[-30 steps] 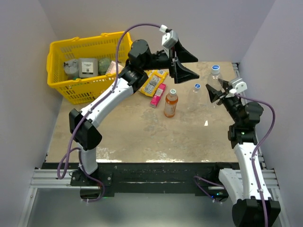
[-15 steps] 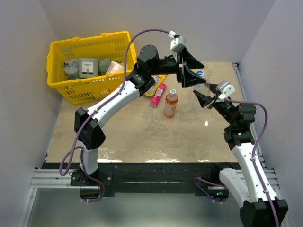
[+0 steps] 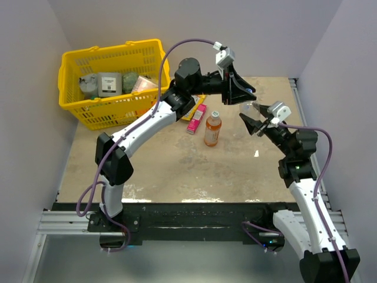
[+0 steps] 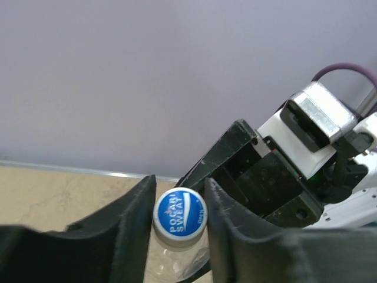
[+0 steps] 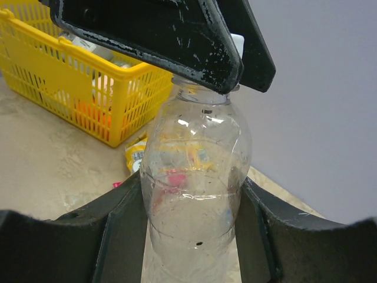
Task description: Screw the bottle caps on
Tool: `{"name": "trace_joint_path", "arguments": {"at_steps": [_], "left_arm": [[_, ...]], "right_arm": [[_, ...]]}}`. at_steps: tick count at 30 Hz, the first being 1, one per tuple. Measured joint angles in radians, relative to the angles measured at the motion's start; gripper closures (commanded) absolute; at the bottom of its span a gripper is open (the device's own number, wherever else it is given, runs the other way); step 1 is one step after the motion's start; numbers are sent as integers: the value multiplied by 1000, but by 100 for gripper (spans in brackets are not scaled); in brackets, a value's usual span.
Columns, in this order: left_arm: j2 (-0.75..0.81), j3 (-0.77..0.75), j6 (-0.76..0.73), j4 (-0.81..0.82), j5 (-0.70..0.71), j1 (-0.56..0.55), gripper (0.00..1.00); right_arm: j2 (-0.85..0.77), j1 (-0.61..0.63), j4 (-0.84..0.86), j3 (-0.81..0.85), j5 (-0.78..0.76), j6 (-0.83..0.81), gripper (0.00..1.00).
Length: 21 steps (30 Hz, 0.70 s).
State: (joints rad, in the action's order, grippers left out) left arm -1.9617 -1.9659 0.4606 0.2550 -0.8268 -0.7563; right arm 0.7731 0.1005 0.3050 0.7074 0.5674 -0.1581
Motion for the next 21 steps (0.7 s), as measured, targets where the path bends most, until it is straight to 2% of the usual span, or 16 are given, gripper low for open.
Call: {"name": "trace_joint_path", "arguments": {"at_steps": [2,3,4,5,6,7,8,9,13,16,21], "left_arm": [[0,1,-8,7,-3,-3,82],[0,1,-10,11,-4,-3,89],[0,3,-9,14,-5,-3,100],[1,8,-8,23,-5,-3,100],[5,17,-8,30,-4,-1,100],[8,24,-9,31,-2,1,100],[11,31,-11,27,2,4,100],[13,32,-18,19,2,8,100],[23,8,-115,-120,-6,31,100],[45,-7,-216,-254,-6,87,100],[108,-59,-438,-536,51,253,100]], "right_arm": [[2,0,-3,1,-3,0,98],[3,1,-6,3,-4,0,91],[7,3,-10,11,-3,0,82],[13,5,-14,18,-3,0,72],[19,4,-20,24,-3,0,44],[26,5,-33,33,1,0,32],[34,5,-53,45,9,-10,12],[41,5,-80,62,18,-21,1],[72,4,-302,210,84,-119,1],[39,6,-455,330,121,-183,1],[-110,6,-550,311,72,-164,1]]}}
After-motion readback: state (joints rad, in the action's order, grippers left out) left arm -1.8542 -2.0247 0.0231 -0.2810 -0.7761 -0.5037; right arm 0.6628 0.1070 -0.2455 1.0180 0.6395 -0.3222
